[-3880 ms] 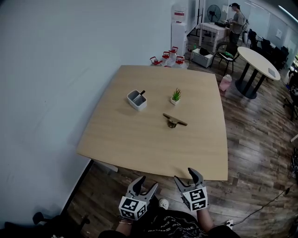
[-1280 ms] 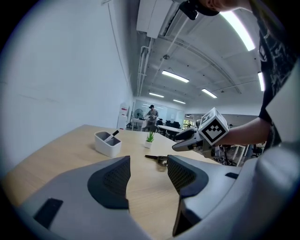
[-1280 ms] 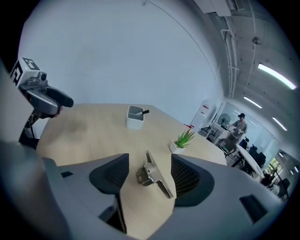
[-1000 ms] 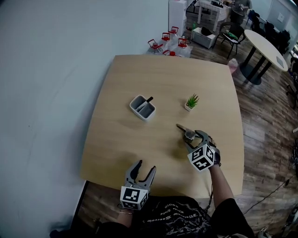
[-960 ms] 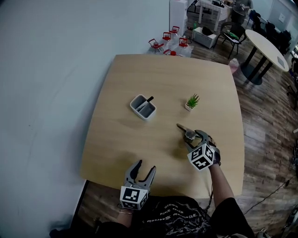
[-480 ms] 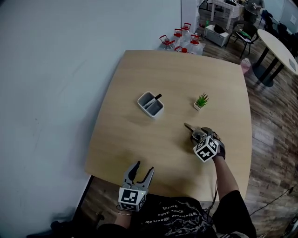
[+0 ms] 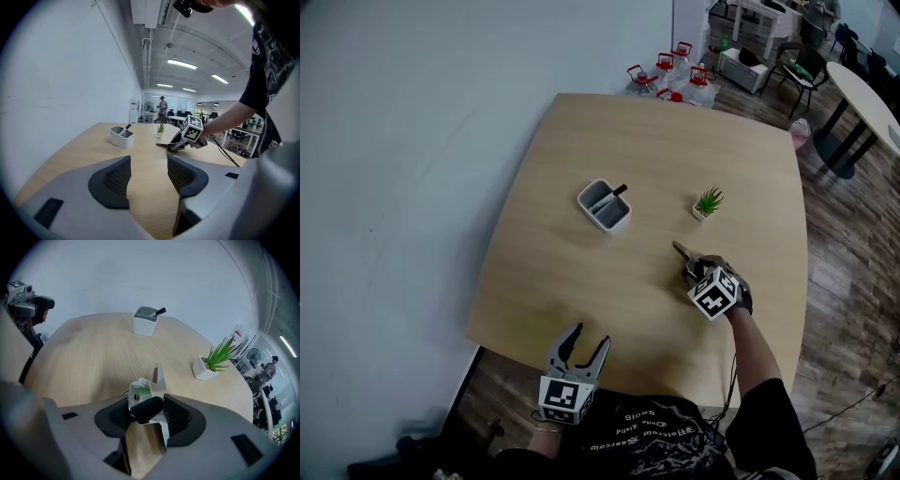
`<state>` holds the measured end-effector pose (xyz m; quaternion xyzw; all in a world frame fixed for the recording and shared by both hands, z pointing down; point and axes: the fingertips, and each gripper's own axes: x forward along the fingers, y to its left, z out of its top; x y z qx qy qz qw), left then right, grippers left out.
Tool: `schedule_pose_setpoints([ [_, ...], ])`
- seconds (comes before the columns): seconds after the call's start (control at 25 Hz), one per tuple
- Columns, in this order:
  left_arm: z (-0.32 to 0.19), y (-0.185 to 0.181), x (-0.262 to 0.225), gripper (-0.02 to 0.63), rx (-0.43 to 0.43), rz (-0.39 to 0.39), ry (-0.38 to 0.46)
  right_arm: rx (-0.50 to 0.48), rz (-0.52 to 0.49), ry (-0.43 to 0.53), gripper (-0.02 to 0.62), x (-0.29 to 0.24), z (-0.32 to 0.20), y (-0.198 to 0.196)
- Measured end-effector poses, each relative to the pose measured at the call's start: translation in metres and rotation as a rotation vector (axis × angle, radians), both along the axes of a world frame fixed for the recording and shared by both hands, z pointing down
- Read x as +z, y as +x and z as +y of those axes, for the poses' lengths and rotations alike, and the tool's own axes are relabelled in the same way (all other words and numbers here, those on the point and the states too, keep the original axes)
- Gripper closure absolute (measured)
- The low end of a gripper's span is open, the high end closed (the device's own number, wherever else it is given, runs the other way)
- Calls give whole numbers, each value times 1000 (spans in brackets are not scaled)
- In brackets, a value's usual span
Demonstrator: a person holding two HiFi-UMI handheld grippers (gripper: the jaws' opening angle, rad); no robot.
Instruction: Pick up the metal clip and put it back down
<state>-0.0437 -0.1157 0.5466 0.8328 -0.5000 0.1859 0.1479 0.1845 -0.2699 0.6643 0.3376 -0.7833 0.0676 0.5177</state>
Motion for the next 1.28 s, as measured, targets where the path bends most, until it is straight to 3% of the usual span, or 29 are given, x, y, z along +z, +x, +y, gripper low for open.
schedule_pose_setpoints([
  [0.16, 1, 0, 0, 359, 1, 6, 3, 6, 7, 42, 465, -7, -4, 3],
  [0.76, 1, 0, 2, 359, -3, 27, 9, 29, -26, 97, 489, -28, -1, -8],
  [1.28, 1, 9, -9, 359, 34, 80, 55, 122, -175, 245, 489, -112, 26, -17],
])
